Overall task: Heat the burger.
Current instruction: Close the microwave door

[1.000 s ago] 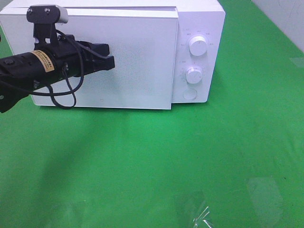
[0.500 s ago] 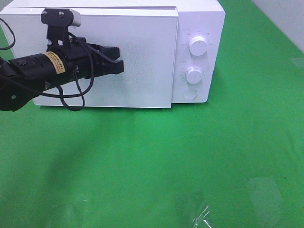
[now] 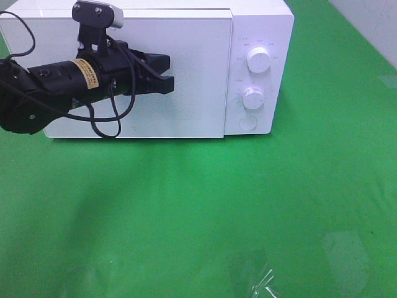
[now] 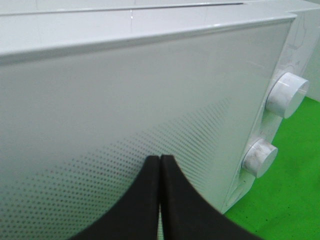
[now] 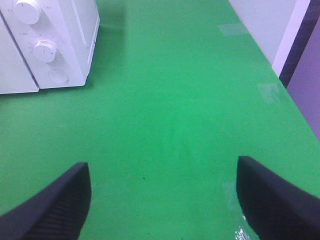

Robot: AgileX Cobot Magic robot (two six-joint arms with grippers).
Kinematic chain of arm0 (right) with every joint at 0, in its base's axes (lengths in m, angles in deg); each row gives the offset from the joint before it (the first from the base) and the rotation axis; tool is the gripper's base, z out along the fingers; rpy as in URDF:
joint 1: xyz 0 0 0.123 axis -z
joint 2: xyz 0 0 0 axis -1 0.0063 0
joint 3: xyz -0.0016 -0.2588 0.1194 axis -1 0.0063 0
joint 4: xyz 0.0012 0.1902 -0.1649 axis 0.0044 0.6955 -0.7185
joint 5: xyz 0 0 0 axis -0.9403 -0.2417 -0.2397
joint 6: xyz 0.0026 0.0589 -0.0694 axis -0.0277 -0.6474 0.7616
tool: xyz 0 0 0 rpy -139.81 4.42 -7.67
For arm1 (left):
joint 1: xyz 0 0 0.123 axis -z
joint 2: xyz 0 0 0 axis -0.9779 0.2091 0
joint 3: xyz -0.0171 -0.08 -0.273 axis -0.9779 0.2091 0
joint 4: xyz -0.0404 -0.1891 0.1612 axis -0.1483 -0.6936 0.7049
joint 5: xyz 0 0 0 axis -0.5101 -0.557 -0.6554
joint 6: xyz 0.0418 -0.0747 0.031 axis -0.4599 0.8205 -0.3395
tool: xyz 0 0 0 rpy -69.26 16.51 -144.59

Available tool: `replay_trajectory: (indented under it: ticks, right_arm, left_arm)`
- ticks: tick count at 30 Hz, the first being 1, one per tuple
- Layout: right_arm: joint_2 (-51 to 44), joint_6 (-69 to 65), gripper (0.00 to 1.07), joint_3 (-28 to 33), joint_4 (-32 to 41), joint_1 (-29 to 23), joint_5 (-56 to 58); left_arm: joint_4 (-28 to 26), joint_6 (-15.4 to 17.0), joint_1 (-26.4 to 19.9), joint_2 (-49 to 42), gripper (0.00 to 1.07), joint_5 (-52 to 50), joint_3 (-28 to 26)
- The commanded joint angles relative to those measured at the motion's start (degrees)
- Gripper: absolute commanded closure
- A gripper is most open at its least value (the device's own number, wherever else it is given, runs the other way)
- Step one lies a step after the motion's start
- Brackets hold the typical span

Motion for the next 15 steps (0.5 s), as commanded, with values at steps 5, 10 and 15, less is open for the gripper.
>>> replay_trajectory:
  ticks: [5, 10, 15]
  right_arm:
    - [-1.5, 0.7, 0.32, 0.1, -0.1, -0.1, -0.5]
    - [-1.5, 0.7, 0.32, 0.1, -0.1, -0.1, -0.5]
    - [-1.5, 0.7, 0.32, 0.1, -0.1, -0.1, -0.5]
  left_arm:
    - [-10.7, -1.2, -1.3, 1.4, 1.07, -1.3, -1.9]
    - [-13.5, -2.9, -1.3, 2.4, 1.07, -4.2, -1.9]
    - [-12.8, -2.4, -1.3, 2.3, 1.07, -4.6, -1.9]
